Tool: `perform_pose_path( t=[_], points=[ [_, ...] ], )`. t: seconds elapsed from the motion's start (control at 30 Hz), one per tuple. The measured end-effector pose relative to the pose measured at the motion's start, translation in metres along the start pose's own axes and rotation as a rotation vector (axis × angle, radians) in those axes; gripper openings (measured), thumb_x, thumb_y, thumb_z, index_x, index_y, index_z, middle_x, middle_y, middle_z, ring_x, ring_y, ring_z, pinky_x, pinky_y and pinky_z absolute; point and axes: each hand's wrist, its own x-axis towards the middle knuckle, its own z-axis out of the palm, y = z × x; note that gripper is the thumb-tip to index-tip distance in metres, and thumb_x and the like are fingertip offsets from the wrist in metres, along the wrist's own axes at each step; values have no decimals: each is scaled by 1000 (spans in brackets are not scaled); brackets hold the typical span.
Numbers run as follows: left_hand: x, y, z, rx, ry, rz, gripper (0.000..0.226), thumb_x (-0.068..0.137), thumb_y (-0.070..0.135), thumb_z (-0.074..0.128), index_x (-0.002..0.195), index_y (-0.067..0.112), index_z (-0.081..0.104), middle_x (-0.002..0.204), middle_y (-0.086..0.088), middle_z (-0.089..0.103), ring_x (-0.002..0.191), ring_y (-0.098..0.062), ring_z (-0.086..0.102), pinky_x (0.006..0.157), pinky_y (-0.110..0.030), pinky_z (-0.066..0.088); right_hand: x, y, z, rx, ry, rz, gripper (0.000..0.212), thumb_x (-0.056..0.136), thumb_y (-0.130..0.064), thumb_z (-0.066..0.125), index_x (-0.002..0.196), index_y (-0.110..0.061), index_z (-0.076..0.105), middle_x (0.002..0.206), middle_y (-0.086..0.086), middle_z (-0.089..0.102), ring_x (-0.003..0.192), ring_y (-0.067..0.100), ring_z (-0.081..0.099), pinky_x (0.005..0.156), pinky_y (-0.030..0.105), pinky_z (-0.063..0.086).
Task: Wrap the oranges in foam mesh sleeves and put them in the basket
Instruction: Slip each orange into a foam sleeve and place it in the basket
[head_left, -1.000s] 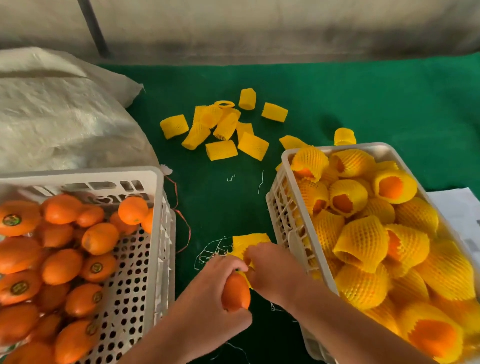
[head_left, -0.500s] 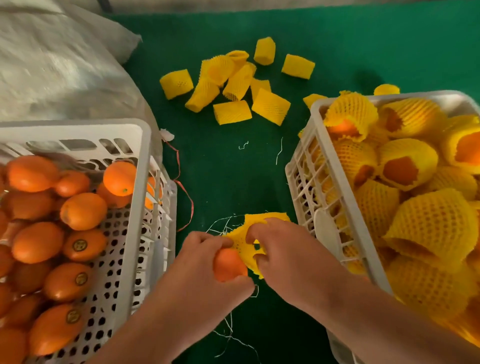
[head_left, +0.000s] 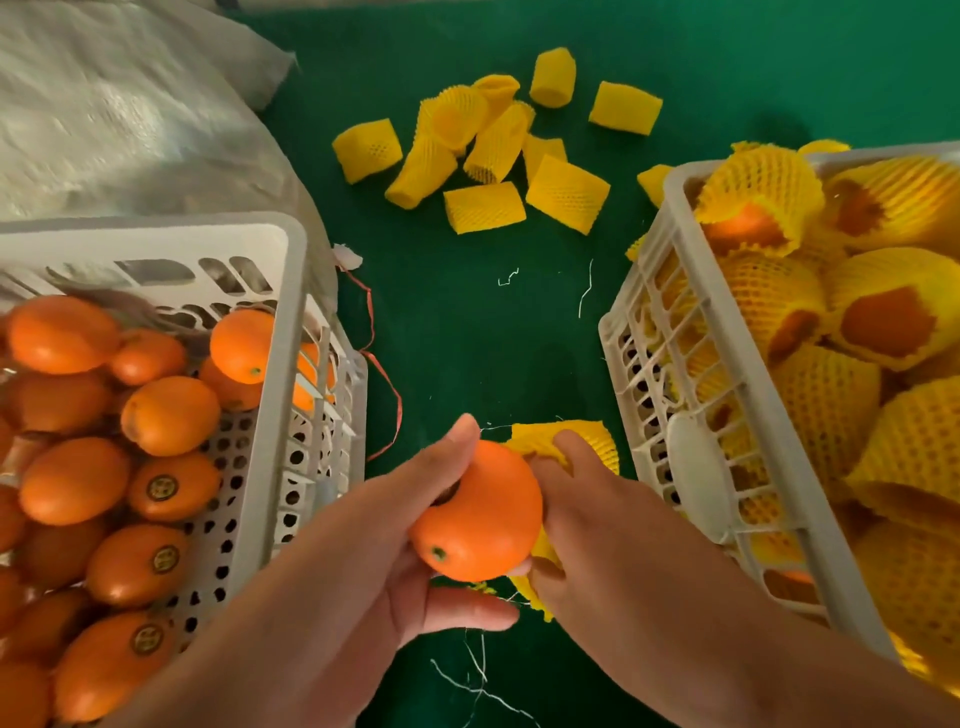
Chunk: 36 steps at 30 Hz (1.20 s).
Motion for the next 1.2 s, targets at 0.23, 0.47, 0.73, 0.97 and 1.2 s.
perform_pose_path(
  t=[0.23,0.47,0.73,0.97,1.2],
  points=[
    [-28,-15,-18,-147,-266,2,34,72,-7,71,100,8,82,92,-24,74,75,-45,72,66,-55,59,-2,1,-6,41,71,17,41,89,-39,75,113,-45,42,109,-21,35,69,-1,51,56,13,38],
    [-37,-22,-16,179,-18,353,53,60,69,79,108,49,72,98,13,77,78,-15,77,67,-25,63,-1,-2,-11,10,142,3,43,87,-42,77,119,-42,48,97,-20,37,66,-3,51,49,12,40],
    [-38,-31,-10,556,287,582,68,54,94,60,94,40,67,85,27,69,62,-3,70,53,-20,57,-2,-8,-7,-46,233,-74,50,88,-39,74,132,-36,50,102,-18,44,72,1,51,51,10,33],
    [-30,-33,-10,505,144,571,44,64,58,75,105,42,67,94,11,71,68,-11,73,58,-24,61,2,2,-12,-4,255,-101,47,90,-36,76,130,-33,52,114,-9,53,89,9,59,70,18,50],
    [-26,-36,-10,786,490,759,57,57,84,65,92,38,66,86,32,64,77,4,63,56,-29,52,6,1,-12,-27,280,-91,45,92,-37,75,129,-35,50,109,-11,46,83,6,55,61,15,43]
  ],
)
